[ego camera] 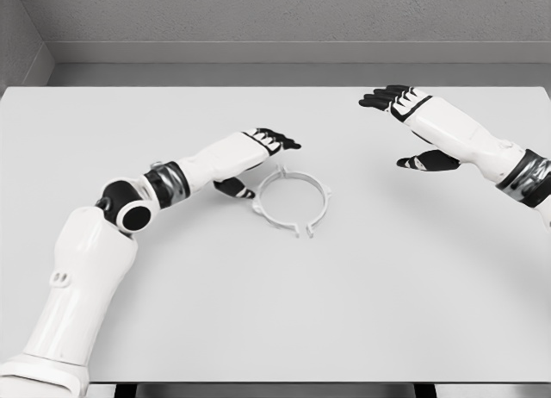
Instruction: Assemble PVC drainage pipe clamps
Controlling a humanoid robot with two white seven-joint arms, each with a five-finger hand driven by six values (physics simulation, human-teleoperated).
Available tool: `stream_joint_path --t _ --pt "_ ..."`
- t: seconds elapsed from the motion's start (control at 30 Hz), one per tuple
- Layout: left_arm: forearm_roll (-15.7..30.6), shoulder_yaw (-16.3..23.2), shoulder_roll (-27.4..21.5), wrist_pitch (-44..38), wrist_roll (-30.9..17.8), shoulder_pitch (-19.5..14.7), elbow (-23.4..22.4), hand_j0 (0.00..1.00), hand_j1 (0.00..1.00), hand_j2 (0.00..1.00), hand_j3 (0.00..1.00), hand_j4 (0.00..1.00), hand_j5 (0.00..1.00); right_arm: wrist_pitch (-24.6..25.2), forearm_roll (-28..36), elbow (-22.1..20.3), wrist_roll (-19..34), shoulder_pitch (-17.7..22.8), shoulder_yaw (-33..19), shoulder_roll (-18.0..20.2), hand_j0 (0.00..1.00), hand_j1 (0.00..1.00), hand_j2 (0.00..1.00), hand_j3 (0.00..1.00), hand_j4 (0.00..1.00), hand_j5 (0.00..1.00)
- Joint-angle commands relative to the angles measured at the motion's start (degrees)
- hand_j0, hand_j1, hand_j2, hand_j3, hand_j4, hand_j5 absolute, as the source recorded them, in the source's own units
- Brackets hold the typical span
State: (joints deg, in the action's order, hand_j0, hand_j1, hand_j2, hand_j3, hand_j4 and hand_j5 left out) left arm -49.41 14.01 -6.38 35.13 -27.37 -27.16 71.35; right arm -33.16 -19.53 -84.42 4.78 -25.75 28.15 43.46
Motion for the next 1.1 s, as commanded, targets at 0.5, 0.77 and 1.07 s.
stream_joint_path --t 0.5,0.77,1.07 --pt "0.2 0.3 1.4 -0.1 0.0 0.3 1.5 1.0 1.0 1.0 1.0 1.0 1.0 0.0 0.4 -0.1 0.0 0.0 0.1 -1.1 1.0 1.0 1.0 1.0 1.0 1.0" --pt "4.7 -6.4 -6.1 -0.1 0.1 0.1 2.8 1.0 1.0 1.0 1.0 1.0 1.0 0.1 0.5 -0.2 0.0 0.0 0.0 -1.2 1.0 1.0 1.0 1.0 1.0 1.0" --pt "21.8 -16.1 -27.2 -0.1 0.2 5.9 -1.6 1.0 1.0 1.0 1.0 1.0 1.0 0.1 0.5 -0.2 -0.1 0.0 0.0 -1.2 1.0 1.0 1.0 1.0 1.0 1.0"
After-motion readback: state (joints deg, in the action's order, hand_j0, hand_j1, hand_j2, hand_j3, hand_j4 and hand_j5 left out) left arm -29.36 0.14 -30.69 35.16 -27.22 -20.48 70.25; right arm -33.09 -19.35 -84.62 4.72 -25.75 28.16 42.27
